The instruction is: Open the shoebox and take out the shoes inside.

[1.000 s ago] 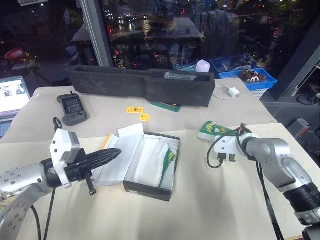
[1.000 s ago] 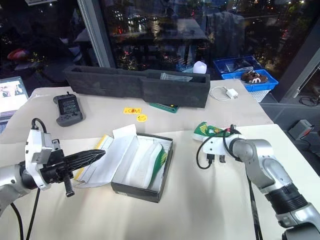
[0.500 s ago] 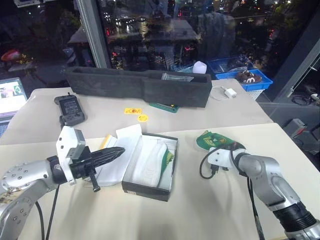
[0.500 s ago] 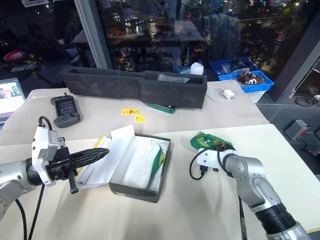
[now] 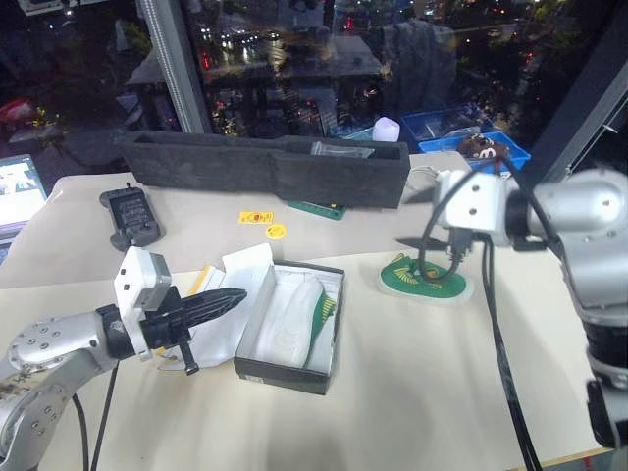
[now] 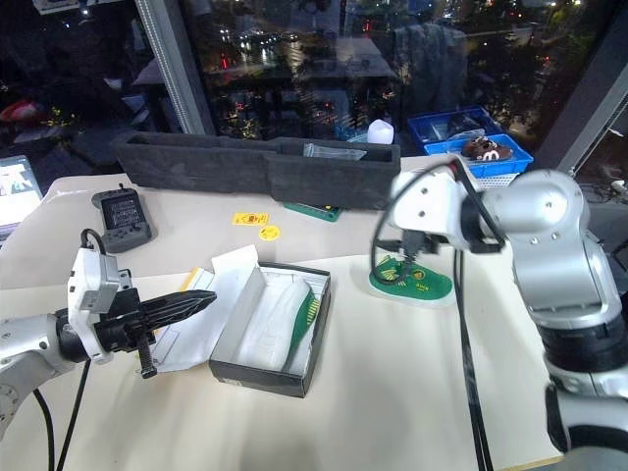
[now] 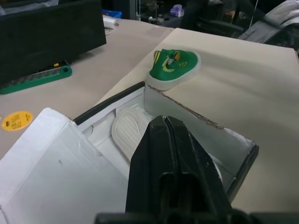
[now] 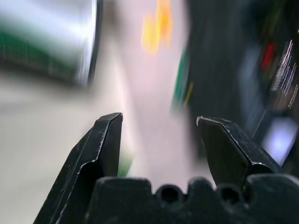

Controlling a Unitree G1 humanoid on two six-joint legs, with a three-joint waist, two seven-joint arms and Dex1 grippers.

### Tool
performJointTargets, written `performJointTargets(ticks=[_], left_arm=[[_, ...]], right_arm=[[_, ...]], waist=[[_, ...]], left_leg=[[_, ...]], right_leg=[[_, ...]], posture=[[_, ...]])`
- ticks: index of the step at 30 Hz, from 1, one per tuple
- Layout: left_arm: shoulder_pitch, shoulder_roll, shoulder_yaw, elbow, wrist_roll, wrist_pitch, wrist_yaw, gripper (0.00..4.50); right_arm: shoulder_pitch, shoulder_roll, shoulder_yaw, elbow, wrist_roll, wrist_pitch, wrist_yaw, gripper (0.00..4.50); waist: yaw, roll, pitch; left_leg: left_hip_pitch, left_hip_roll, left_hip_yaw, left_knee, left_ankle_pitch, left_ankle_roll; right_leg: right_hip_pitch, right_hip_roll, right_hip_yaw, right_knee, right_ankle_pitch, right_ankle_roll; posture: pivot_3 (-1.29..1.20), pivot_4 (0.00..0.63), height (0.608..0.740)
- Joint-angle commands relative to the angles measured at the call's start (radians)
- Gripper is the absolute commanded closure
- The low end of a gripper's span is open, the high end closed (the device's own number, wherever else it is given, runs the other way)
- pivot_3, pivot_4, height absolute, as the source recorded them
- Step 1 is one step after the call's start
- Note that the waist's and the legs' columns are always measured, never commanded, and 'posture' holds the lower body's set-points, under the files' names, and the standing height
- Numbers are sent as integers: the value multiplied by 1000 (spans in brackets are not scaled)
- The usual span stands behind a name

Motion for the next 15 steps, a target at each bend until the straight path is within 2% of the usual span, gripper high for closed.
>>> performJointTargets(ticks=[1, 7, 15], left_arm=[[1, 13, 39, 5, -30, 13, 4, 4500], [33, 33, 91, 34, -36, 25, -15, 4500], [58, 28, 111, 17, -44, 27, -4, 4500]], right_arm=[[16, 59, 134, 25, -1, -171, 33, 1371], [12, 75, 292, 200, -136, -561, 32, 1371], [-18, 101, 384, 314, -204, -860, 41, 1371]], waist=[[7, 0, 0], [18, 0, 0], [12, 0, 0]], left_leg=[[0, 0, 0, 0, 0, 0], [-8, -4, 3, 3, 0, 0], [-5, -3, 4, 4, 0, 0]], right_leg=[[0, 0, 0, 0, 0, 0], [-5, -8, -2, -1, 1, 4], [-4, -6, -1, 0, 2, 3]], posture=[[0, 150, 740], [0, 150, 740], [0, 150, 740]])
